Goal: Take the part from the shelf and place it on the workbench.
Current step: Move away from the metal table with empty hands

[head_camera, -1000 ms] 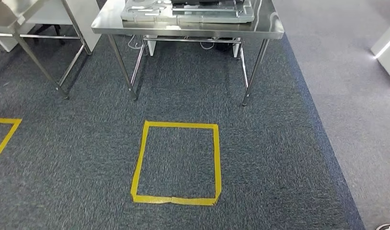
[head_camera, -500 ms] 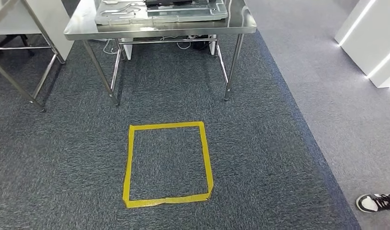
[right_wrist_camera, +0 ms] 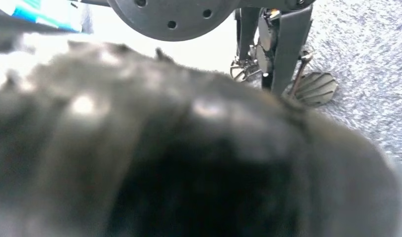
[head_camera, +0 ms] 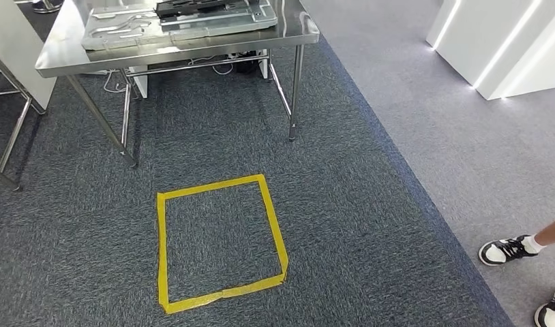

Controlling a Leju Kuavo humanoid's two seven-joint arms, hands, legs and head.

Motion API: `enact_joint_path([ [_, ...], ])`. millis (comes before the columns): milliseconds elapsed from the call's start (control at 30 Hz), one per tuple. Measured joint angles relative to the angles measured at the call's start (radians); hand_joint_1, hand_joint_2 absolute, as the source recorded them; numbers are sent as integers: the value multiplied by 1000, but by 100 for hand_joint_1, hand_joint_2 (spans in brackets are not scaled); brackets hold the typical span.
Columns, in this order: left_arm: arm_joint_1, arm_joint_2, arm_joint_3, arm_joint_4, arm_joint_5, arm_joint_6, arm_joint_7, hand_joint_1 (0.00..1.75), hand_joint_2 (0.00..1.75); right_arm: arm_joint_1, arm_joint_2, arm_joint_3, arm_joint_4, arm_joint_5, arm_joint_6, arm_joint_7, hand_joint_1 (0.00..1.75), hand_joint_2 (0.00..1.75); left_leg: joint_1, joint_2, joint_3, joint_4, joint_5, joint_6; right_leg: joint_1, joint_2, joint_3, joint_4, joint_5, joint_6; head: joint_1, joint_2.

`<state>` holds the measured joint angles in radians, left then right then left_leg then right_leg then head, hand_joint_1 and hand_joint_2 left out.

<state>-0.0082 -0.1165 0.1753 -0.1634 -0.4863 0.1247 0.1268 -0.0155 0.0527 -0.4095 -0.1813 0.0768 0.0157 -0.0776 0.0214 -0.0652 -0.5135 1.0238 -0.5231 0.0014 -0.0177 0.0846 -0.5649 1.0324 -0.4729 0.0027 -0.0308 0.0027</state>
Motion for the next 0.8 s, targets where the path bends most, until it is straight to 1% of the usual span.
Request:
enact_joint_path([
  [33,-4,-2,-5,0,-20,-7,1,0,0,-14,6,-2,1,-15,-12,16,0,0,-3,-1,-2,-3,-2,5,0,9,-6,1,3,9,0,0],
  [67,-10,-4,-16,0,-51,-17,4,0,0,-42,17,-6,1,-37,-45,48,0,0,-2,10,-7,-2,2,12,-2,21,-11,-1,10,17,1,0],
  [100,-17,-6,-32,-1,-89,-29,11,0,0,-88,36,-12,1,-60,-98,97,0,0,-2,24,-9,-5,7,19,-4,22,-19,0,15,23,2,0],
  [133,-28,-11,-54,-1,-123,-41,19,0,0,-153,60,-18,-1,-78,-173,162,0,0,-1,43,-12,-8,14,26,-3,6,-33,13,9,27,2,0],
  [167,-39,-17,-72,-1,-142,-49,29,0,0,-224,81,-22,-5,-86,-244,221,0,0,-1,64,-16,-11,21,33,-2,-19,-53,44,-8,30,3,0],
  [200,-52,-24,-87,-2,-148,-55,38,0,0,-292,101,-24,-10,-88,-292,268,0,0,-3,83,-20,-12,26,38,-2,-51,-78,94,-36,32,3,0],
  [233,-67,-33,-96,-2,-144,-60,47,0,0,-353,115,-25,-15,-91,-315,296,0,0,-7,99,-26,-11,29,43,-2,-76,-106,163,-70,34,3,0],
  [267,-79,-40,-100,-2,-138,-64,53,0,0,-395,122,-25,-18,-96,-313,304,0,0,-10,110,-30,-11,32,46,-4,-84,-129,228,-96,36,4,0],
  [300,-90,-46,-101,-2,-131,-65,58,0,0,-424,123,-25,-21,-100,-300,304,0,0,-12,116,-32,-10,33,49,-4,-87,-141,270,-107,37,4,0],
  [333,-99,-51,-102,-2,-126,-67,62,0,0,-444,121,-25,-24,-104,-287,301,0,0,-14,119,-32,-10,34,50,-4,-88,-137,281,-103,35,4,0],
  [367,-104,-56,-102,-2,-124,-67,64,0,0,-455,116,-25,-28,-105,-278,298,0,0,-16,121,-30,-10,35,51,-1,-90,-112,246,-79,30,4,0],
  [400,-105,-59,-103,-2,-123,-68,66,0,0,-462,111,-25,-32,-106,-272,296,0,0,-18,124,-26,-10,35,50,5,-98,-75,180,-45,21,4,0],
  [433,-104,-63,-103,-2,-122,-68,67,0,0,-468,107,-25,-36,-107,-269,296,0,0,-21,130,-24,-10,34,49,12,-118,-40,111,-20,8,4,0],
  [467,-103,-66,-103,-2,-122,-68,69,0,0,-474,104,-25,-40,-107,-268,295,0,0,-23,137,-24,-10,34,47,21,-140,-12,50,-2,-5,4,0],
  [500,-102,-68,-104,-2,-122,-68,70,0,0,-480,102,-25,-43,-107,-267,295,0,0,-26,148,-27,-10,34,44,29,-156,0,13,4,-15,5,0],
  [533,-102,-71,-104,-2,-121,-68,71,0,0,-485,101,-25,-46,-108,-266,295,0,0,-27,160,-30,-11,35,41,33,-163,1,0,0,-21,5,0],
  [567,-105,-72,-105,-2,-121,-68,71,0,0,-489,101,-25,-47,-108,-266,295,0,0,-28,172,-31,-12,36,36,35,-154,-2,-8,2,-23,6,0],
  [600,-108,-74,-105,-2,-121,-68,71,0,0,-490,100,-25,-47,-108,-266,295,0,0,-28,178,-30,-13,33,31,30,-143,-2,-15,6,-26,6,0],
  [633,-111,-75,-107,-3,-121,-68,72,0,0,-491,100,-25,-48,-108,-266,295,0,0,-28,168,-30,-7,25,26,26,-132,0,-22,10,-29,6,0],
  [667,-112,-76,-107,-3,-121,-68,72,0,0,-492,100,-25,-49,-108,-266,295,0,0,-26,146,-39,17,8,21,21,-122,3,-29,15,-33,5,0],
  [700,-113,-76,-108,-3,-121,-68,72,0,0,-494,100,-25,-49,-108,-266,295,0,0,-24,116,-60,62,-18,16,16,-111,4,-34,19,-36,4,0],
  [733,-113,-76,-109,-3,-121,-68,72,0,0,-496,101,-25,-50,-108,-266,295,0,0,-22,90,-90,126,-49,13,16,-100,3,-34,20,-38,4,0],
  [767,-112,-76,-109,-3,-121,-68,72,0,0,-497,102,-25,-51,-108,-266,295,0,0,-20,76,-125,195,-78,10,16,-89,1,-33,21,-39,4,0],
  [800,-112,-75,-109,-3,-121,-68,72,0,0,-497,102,-25,-51,-108,-266,295,0,0,-19,72,-153,249,-92,8,16,-77,0,-32,21,-39,4,0],
])
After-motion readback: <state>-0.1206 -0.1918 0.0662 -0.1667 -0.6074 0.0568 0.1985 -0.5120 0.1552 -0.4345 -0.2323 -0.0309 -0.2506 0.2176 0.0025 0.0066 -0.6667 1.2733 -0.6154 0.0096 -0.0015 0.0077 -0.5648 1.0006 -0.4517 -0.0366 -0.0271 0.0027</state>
